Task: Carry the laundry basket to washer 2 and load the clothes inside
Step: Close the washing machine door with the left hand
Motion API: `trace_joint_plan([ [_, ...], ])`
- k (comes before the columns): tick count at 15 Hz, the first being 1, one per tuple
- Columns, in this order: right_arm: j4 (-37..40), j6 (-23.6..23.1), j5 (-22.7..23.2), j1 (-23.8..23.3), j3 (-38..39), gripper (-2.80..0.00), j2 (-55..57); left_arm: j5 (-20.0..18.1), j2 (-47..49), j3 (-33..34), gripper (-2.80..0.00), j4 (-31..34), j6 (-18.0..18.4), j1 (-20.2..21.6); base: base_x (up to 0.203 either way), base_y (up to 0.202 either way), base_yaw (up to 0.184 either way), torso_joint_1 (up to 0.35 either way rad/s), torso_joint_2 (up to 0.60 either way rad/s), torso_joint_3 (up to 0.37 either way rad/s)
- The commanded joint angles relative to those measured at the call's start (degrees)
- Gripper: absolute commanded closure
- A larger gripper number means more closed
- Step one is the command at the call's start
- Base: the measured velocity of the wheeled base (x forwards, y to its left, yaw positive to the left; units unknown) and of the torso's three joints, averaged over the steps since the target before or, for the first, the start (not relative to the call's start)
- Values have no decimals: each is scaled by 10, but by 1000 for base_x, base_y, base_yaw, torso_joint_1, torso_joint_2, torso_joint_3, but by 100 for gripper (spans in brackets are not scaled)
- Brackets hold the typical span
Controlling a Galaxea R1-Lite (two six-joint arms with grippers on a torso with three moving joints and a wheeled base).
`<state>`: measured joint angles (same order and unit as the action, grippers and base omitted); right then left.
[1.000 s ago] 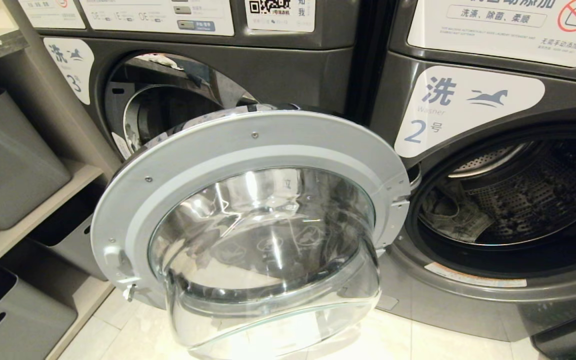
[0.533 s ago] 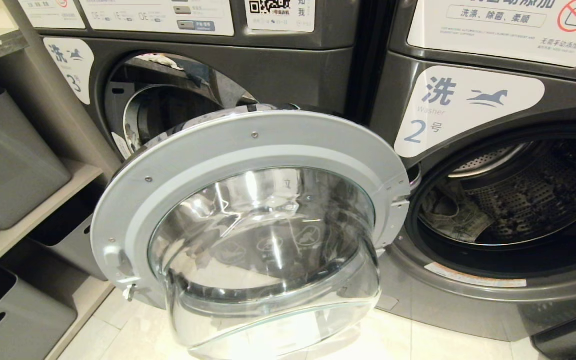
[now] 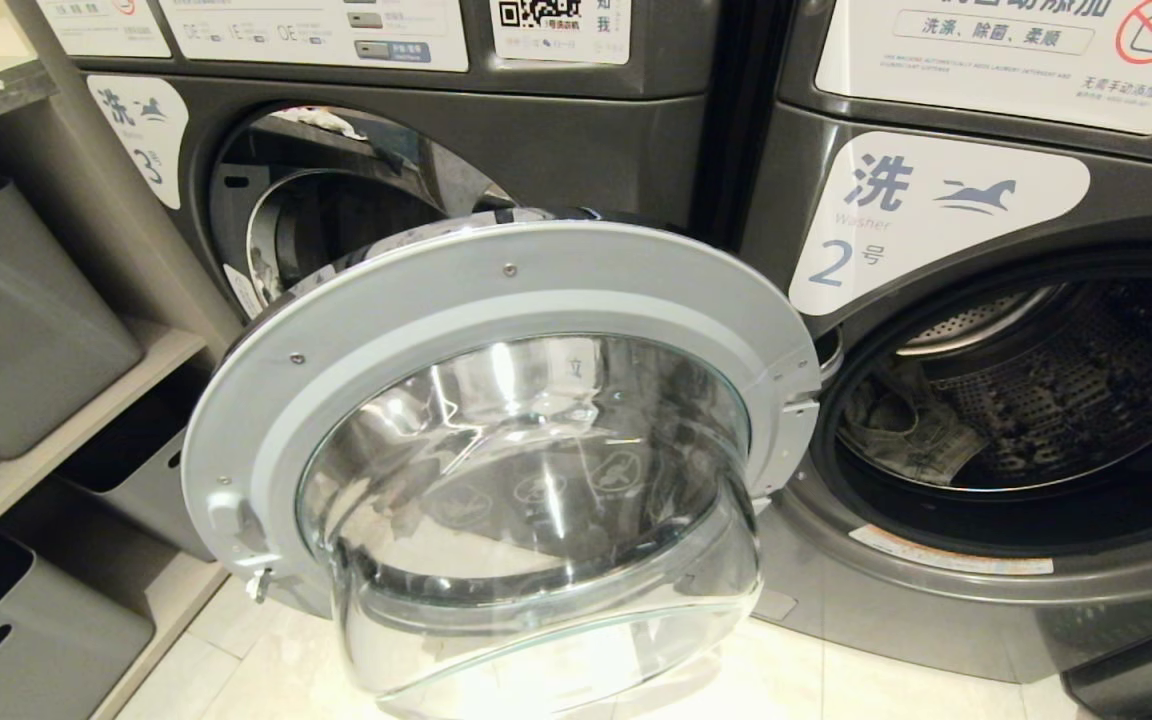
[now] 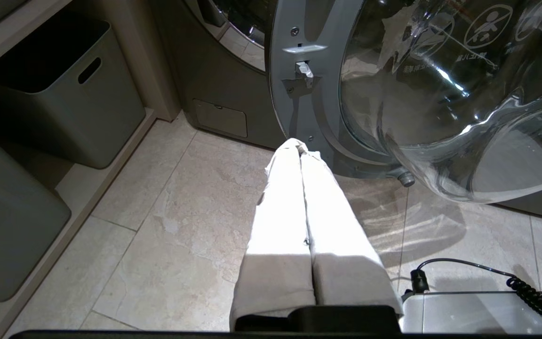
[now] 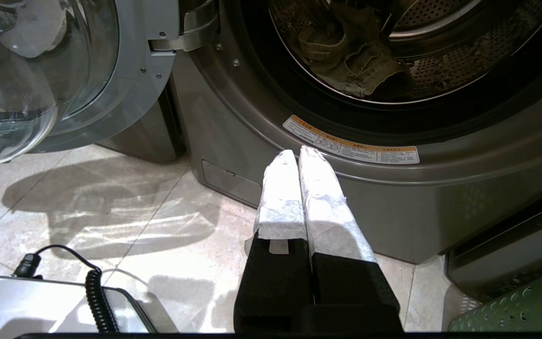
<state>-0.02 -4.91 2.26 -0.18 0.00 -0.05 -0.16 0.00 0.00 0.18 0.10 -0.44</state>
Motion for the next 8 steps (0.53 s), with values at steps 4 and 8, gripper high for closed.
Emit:
trace_joint_plan([
  [4, 0, -2, 0, 1, 0, 0, 1, 0, 1, 0, 0, 0, 0, 0, 0, 0, 0, 0, 0, 0],
  [8, 0, 3, 0, 0, 0, 0, 1, 1, 1, 0, 0, 0, -1, 0, 0, 0, 0, 0, 0, 0],
])
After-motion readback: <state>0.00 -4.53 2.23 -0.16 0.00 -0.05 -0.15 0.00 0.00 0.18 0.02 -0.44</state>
